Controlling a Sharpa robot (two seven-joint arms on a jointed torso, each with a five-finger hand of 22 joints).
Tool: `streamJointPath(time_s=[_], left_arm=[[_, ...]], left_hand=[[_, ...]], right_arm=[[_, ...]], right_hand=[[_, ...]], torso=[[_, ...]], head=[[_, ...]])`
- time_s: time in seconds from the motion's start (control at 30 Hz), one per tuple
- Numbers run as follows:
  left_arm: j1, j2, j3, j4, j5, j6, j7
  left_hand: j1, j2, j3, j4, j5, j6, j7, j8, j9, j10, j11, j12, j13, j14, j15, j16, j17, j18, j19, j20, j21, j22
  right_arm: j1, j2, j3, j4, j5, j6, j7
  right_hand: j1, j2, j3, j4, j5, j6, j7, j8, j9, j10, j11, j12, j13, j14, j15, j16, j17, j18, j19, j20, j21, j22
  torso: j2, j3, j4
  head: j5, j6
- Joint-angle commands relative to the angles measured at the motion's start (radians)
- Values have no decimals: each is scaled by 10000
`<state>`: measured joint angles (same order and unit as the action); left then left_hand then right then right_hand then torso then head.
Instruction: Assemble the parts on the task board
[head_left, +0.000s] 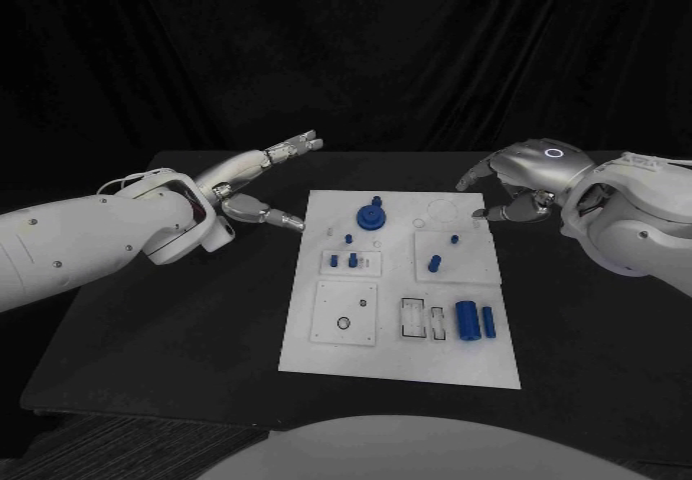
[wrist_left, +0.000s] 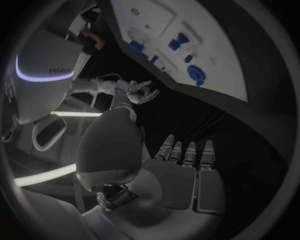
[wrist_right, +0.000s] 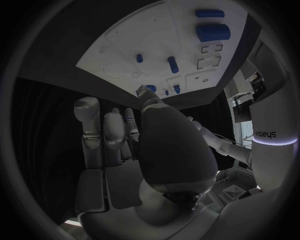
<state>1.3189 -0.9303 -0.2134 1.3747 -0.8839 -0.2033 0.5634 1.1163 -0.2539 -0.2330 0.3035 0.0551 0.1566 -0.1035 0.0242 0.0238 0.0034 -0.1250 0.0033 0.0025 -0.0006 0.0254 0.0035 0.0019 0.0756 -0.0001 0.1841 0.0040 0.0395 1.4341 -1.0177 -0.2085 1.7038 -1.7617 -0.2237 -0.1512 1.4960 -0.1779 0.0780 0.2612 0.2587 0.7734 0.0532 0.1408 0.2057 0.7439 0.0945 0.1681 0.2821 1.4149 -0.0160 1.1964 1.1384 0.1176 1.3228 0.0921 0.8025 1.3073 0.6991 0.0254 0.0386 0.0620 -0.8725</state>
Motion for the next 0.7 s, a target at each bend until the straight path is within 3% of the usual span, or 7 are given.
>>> streamJointPath(time_s=[0.03,0.1,0.2,0.3,0.33,0.5,0.7], left_arm=[[-49,67,7,25,5074,2441,942],[-90,84,6,40,6105,2885,1004],[-142,99,5,68,6915,3245,1074],[-207,109,5,136,7448,3544,1112],[-224,108,5,164,7543,3601,1109],[-274,100,4,277,7762,3750,1086],[-297,73,4,371,7840,3843,1064]], left_hand=[[-168,-68,-103,7,22,-130,-22,-37,-22,-34,67,-33,-25,6,132,-35,-19,-37,-2,90,-35,-334],[-369,115,34,5,-4,-251,-110,-56,-39,-34,171,-33,-25,6,210,-35,-19,-13,-1,109,-37,-366],[-631,701,524,-12,-39,-362,-259,-56,-46,-34,374,-33,-25,6,387,-35,-19,67,-1,211,-37,-361],[-856,2041,1226,-55,-73,-410,-243,-60,-49,-34,471,-33,-25,6,462,-35,-19,153,-1,275,-37,-365],[-925,2294,1309,-64,-83,-414,-241,-59,-49,-34,490,-33,-25,6,476,-35,-19,175,0,287,-37,-365],[-1184,3129,1274,-95,-91,-479,-228,-66,-56,-34,616,-33,-25,6,575,-35,-19,324,-1,385,-35,-351],[-1547,3799,903,-111,-91,-523,-245,-70,-60,-34,759,-33,-25,6,700,-35,-19,472,-1,502,-33,-334]], right_arm=[[-92,56,8,-106,-615,1005,-81],[-162,116,8,-179,-648,1190,-11],[-248,193,7,-276,-674,1438,59],[-349,283,7,-380,-691,1728,120],[-377,306,7,-405,-694,1800,137],[-499,396,7,-516,-701,2060,187],[-664,474,7,-703,-704,2155,249]], right_hand=[[225,-34,-159,276,-157,52,68,-87,-127,-33,28,-94,-315,60,50,58,29,84,111,33,85,746],[369,58,-145,275,-148,165,-40,-103,-200,125,18,-70,-501,67,44,52,3,88,137,35,47,754],[539,211,-79,202,17,340,-5,-91,-261,577,-40,85,-641,81,13,68,1,90,176,17,40,776],[657,389,-19,40,329,742,73,-7,-289,1405,-145,287,-797,125,-64,107,6,83,262,-50,68,829],[667,416,-3,-14,411,887,58,13,-292,1676,-166,307,-869,139,-99,109,-8,71,289,-66,64,852],[553,415,-34,-22,175,1027,-11,-19,-319,2073,-228,290,-1002,206,-132,186,47,53,390,-118,190,924],[523,455,-23,-35,115,1251,11,27,-298,2270,-247,241,-1095,217,-154,173,13,45,428,-138,190,952]], torso=[[-77,-166,148],[-90,-220,209],[-100,-292,295],[-98,-362,386],[-99,-374,400],[-112,-457,489],[-132,-626,655]], head=[[-100,-2],[-156,-2],[-262,-2],[-376,-2],[-396,-2],[-492,-2],[-719,-2]])
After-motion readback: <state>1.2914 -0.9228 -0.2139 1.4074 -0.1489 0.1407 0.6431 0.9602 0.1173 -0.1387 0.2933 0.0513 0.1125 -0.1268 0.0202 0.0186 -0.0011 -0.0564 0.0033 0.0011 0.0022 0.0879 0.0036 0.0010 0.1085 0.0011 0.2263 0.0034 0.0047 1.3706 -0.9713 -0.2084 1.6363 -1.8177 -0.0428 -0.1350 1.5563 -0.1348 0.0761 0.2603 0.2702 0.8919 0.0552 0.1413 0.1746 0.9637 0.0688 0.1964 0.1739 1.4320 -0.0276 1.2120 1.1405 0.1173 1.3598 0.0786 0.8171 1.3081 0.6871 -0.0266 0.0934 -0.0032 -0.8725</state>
